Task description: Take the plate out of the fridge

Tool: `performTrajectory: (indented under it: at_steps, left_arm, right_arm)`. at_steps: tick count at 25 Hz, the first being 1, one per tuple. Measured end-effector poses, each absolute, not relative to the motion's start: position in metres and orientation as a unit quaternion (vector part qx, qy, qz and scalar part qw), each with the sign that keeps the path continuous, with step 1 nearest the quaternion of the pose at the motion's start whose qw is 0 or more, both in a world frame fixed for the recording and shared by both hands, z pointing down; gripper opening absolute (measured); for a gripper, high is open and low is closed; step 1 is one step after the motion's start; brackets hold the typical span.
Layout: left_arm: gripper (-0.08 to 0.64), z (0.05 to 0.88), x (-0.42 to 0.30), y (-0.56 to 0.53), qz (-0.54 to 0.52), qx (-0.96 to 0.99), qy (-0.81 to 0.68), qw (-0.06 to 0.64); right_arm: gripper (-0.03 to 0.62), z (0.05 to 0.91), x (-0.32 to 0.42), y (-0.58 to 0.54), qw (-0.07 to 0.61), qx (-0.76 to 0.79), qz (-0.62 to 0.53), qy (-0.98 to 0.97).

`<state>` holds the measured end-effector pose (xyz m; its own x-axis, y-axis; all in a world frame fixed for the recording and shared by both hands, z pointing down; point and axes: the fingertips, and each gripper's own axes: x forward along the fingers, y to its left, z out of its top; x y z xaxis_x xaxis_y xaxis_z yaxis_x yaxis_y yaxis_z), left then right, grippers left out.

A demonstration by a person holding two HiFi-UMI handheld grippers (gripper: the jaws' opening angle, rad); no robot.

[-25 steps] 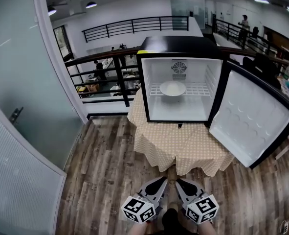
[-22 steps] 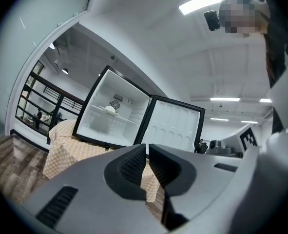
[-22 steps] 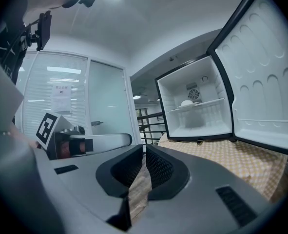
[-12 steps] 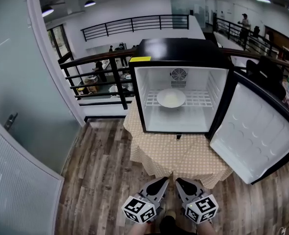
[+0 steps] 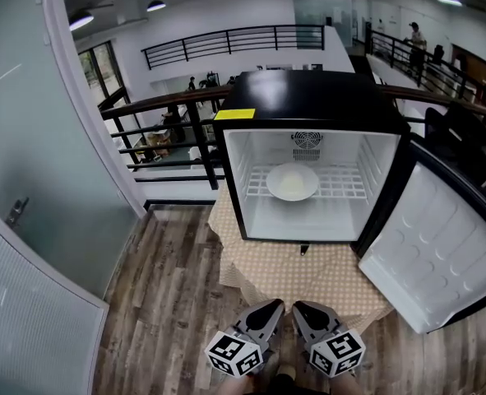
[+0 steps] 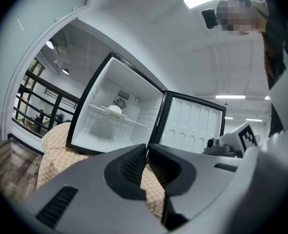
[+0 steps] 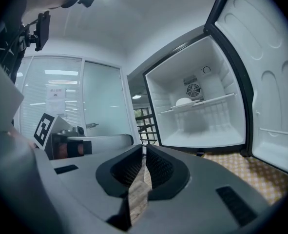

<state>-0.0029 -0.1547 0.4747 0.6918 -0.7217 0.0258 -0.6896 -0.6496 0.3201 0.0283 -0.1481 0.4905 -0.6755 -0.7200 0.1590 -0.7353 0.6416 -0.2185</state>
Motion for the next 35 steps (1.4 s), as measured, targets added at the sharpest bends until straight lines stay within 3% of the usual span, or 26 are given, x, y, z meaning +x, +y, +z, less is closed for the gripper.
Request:
performTrajectory:
  at_steps: [35]
  left_arm:
    - [0.025, 0.464, 0.000, -0.292, -0.064, 0.914, -0.370, 0.156]
  right_arm:
    - [0.043, 0.481, 0.018, -0.295, 0.015, 0.410, 0.155, -0.899]
